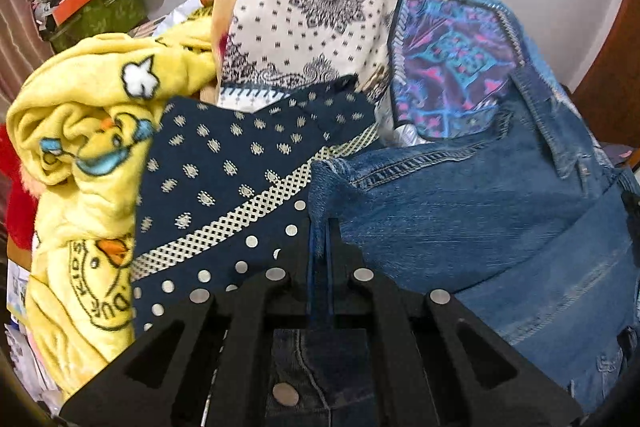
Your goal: Fold large clothes
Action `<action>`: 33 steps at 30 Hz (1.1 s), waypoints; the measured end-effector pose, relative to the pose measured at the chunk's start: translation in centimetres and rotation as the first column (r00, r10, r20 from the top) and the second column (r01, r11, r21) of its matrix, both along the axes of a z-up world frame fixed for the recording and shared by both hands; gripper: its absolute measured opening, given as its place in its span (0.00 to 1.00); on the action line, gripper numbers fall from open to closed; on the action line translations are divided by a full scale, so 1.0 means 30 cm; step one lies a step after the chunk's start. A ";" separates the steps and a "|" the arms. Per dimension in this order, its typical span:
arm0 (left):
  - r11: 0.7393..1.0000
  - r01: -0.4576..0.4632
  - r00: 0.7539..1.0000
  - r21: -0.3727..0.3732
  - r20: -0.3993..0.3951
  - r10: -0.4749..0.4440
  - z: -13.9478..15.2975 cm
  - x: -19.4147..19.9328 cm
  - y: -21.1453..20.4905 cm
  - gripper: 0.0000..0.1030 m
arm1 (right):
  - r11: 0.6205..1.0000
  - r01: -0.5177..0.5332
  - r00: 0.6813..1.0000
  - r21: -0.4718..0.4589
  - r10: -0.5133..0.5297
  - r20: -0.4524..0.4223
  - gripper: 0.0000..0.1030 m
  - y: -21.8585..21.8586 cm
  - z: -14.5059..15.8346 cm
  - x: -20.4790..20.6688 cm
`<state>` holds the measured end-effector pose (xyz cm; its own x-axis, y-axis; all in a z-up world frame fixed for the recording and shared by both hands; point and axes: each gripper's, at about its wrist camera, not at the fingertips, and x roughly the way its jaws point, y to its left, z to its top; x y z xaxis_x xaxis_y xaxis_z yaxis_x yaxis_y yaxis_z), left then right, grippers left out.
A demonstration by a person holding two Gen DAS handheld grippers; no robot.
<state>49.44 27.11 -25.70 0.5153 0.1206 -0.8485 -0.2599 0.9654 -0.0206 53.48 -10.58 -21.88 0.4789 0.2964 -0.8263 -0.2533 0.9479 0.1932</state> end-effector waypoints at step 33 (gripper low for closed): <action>0.969 0.144 0.965 0.199 0.188 -0.182 0.402 -0.704 -0.358 0.66 | 0.992 -0.113 0.959 -0.049 0.122 0.257 0.76 -0.075 0.369 -0.728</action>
<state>28.32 16.36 -13.63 0.6999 0.1632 -0.6953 -0.1076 0.9865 0.1233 31.63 -12.83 -10.81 0.6410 0.3382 -0.6890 -0.4007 0.9131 0.0754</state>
